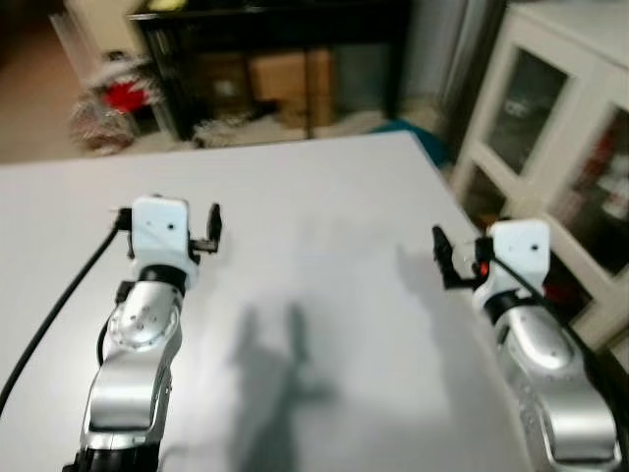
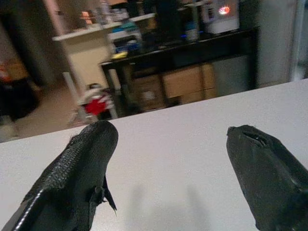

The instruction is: Setting the table

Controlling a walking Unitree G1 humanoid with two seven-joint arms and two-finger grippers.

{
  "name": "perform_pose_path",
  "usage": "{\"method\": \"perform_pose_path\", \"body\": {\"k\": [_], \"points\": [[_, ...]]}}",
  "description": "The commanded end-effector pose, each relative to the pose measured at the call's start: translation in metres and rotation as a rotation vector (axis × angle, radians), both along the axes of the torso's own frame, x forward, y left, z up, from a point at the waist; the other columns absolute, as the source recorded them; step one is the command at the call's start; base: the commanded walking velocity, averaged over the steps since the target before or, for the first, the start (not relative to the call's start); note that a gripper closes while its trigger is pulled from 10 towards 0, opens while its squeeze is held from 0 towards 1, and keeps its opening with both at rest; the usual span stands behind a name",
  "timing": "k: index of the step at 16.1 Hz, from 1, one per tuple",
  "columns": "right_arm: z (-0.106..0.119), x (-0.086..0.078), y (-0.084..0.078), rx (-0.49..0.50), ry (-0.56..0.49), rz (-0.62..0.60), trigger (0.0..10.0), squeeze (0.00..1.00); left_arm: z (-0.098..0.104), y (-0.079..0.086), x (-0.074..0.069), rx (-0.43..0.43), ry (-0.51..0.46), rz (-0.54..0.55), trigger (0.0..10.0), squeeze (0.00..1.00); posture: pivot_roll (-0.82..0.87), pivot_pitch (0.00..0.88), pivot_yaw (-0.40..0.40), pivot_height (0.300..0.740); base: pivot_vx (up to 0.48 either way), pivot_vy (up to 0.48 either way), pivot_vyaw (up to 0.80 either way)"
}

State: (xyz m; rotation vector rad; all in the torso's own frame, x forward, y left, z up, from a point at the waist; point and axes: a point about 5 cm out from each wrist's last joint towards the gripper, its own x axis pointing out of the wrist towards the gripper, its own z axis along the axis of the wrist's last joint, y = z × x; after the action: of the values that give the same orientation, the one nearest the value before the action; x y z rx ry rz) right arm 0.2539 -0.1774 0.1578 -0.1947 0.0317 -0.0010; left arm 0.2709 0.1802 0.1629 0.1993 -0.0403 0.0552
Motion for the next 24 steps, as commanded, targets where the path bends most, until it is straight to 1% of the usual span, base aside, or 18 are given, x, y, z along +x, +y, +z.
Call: {"method": "perform_pose_path", "body": {"k": [1,2,3,5,6,7,8,9,10,12,13,14,15,17,18,20,21,24], "points": [[0.004,0.001,0.003,-0.019,-0.020,0.014,10.0,1.00,0.002,-0.002,-0.001,0.010,0.009,-0.036,10.0,0.00,0.09,0.000,0.045,0.740,0.000,0.000,0.79],[0.004,0.002,0.003,-0.027,-0.018,0.000,10.0,1.00,0.003,-0.004,-0.001,0.020,0.017,-0.097,10.0,0.00,0.08,0.000,0.049,0.740,0.000,0.000,0.76],[0.003,0.000,0.001,-0.004,-0.004,-0.010,10.0,1.00,0.002,-0.006,-0.002,0.023,0.014,-0.112,10.0,0.00,0.07,0.000,0.056,0.740,0.000,0.000,0.77],[-0.002,-0.003,-0.003,0.035,0.021,-0.024,10.0,1.00,-0.011,-0.004,0.001,-0.030,0.078,-0.070,10.0,0.00,0.05,0.000,0.075,0.740,0.000,0.000,0.78],[-0.004,-0.005,-0.004,0.035,0.031,-0.040,10.0,1.00,-0.014,-0.002,0.002,-0.021,0.104,-0.047,10.0,0.00,0.04,0.000,0.074,0.740,0.000,0.000,0.79],[0.000,-0.004,-0.003,0.057,0.020,-0.048,10.0,1.00,-0.012,-0.003,0.003,-0.027,0.106,-0.061,10.0,0.00,0.04,0.000,0.073,0.740,0.000,0.000,0.78],[-0.003,-0.003,-0.003,0.069,0.032,-0.060,10.0,1.00,-0.012,-0.006,0.004,-0.026,0.107,-0.089,10.0,0.00,0.05,0.000,0.073,0.740,0.000,0.000,0.00],[-0.006,-0.001,-0.007,-0.009,0.051,-0.138,10.0,0.80,-0.011,-0.008,0.003,-0.013,0.102,-0.107,10.0,0.00,0.05,0.000,0.070,0.740,0.000,0.000,0.00],[-0.005,0.000,-0.005,0.002,0.035,-0.125,10.0,0.00,-0.010,-0.009,0.002,-0.017,0.101,-0.122,10.0,0.00,0.05,0.000,0.067,0.740,0.000,0.000,0.00],[0.002,0.000,-0.002,0.100,-0.030,-0.114,10.0,0.00,-0.009,-0.008,0.002,-0.027,0.108,-0.112,10.0,0.00,0.05,0.000,0.069,0.740,0.000,0.283,0.00],[0.001,0.000,-0.002,0.126,-0.023,-0.115,10.0,0.00,-0.010,-0.009,0.002,-0.027,0.111,-0.111,10.0,0.00,0.05,0.000,0.069,0.740,0.000,0.289,0.00],[-0.002,0.001,0.000,0.183,0.014,-0.069,10.0,0.00,-0.012,-0.011,0.000,-0.014,0.122,-0.112,10.0,0.00,0.06,0.000,0.056,0.740,0.000,0.300,0.00],[0.001,0.001,0.003,0.166,0.016,-0.061,10.0,0.00,-0.009,-0.011,-0.001,-0.016,0.117,-0.115,10.0,0.00,0.06,0.000,0.053,0.740,0.000,0.292,0.00],[0.000,0.001,0.010,0.278,0.018,-0.004,10.0,0.00,-0.010,-0.010,-0.001,-0.007,0.122,-0.095,10.0,0.00,0.07,0.000,0.053,0.740,0.000,0.315,0.00],[-0.005,-0.001,0.009,0.251,0.035,-0.005,10.0,0.00,-0.010,-0.011,-0.003,-0.013,0.126,-0.100,10.0,0.00,0.08,0.000,0.050,0.740,0.000,0.349,0.00],[-0.008,-0.003,0.008,0.258,0.052,-0.010,10.0,0.00,-0.010,-0.012,-0.006,-0.017,0.129,-0.103,10.0,0.00,0.07,0.000,0.058,0.740,0.000,0.362,0.00],[-0.011,-0.004,0.008,0.232,0.064,-0.008,10.0,0.00,-0.009,-0.012,-0.005,-0.013,0.132,-0.102,10.0,0.00,0.08,0.000,0.062,0.740,0.000,0.368,0.00],[-0.009,-0.003,0.009,0.236,0.064,-0.002,10.0,0.00,-0.007,-0.010,-0.003,-0.009,0.130,-0.096,10.0,0.00,0.08,0.000,0.055,0.740,0.000,0.364,0.00]]}}
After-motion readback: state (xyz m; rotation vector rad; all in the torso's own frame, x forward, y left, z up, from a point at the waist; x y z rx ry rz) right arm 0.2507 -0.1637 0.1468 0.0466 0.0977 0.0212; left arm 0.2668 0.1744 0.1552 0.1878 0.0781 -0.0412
